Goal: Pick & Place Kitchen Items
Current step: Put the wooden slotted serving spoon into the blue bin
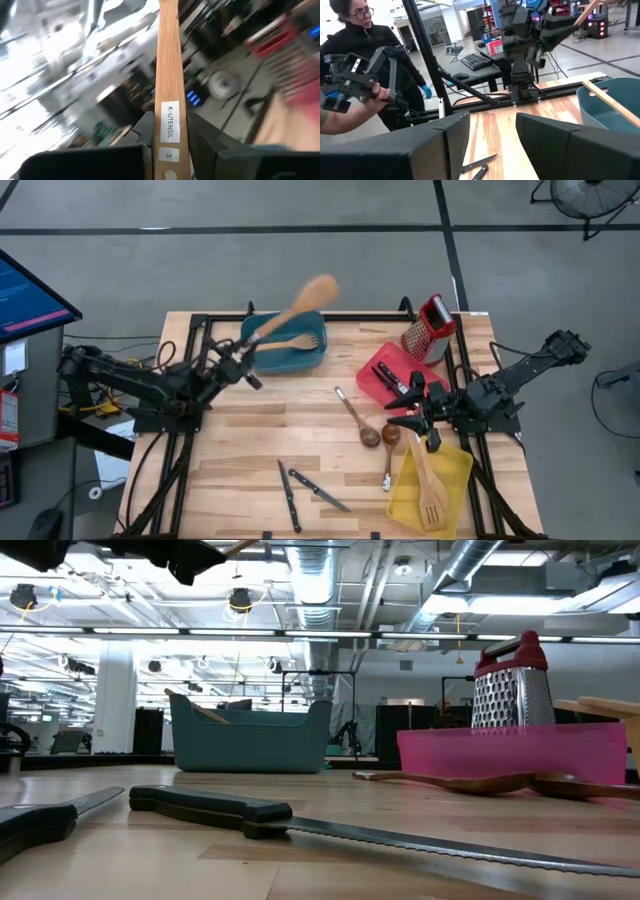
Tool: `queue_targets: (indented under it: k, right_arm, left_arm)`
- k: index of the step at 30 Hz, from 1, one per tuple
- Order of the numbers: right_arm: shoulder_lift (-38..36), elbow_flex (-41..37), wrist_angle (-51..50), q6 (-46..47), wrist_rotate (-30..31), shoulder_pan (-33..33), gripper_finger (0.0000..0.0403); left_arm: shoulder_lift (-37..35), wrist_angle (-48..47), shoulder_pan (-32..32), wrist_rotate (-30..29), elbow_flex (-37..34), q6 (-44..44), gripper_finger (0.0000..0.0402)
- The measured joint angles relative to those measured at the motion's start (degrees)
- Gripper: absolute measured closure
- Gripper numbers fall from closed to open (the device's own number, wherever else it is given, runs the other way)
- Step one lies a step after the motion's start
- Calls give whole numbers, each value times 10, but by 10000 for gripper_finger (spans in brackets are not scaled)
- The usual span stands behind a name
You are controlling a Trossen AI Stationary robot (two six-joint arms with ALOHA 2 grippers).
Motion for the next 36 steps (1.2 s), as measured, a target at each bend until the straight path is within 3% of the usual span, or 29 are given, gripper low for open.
queue_targets:
  k: [7,12,23,29,36]
  right_arm:
    - [0,0,-5,10,0,0,230]
    - [0,0,-7,10,0,0,230]
    - [0,0,-36,11,0,2,230]
    - [0,0,-43,11,0,-11,230]
    - [0,0,-44,10,-2,-33,230]
  left_arm:
    - [0,-2,9,-201,36,102,348]
    - [1,-4,24,-204,36,91,348]
    - [-3,-13,46,-45,30,82,347]
    - [-10,-49,72,-18,82,137,347]
    - [-9,-156,153,76,156,143,347]
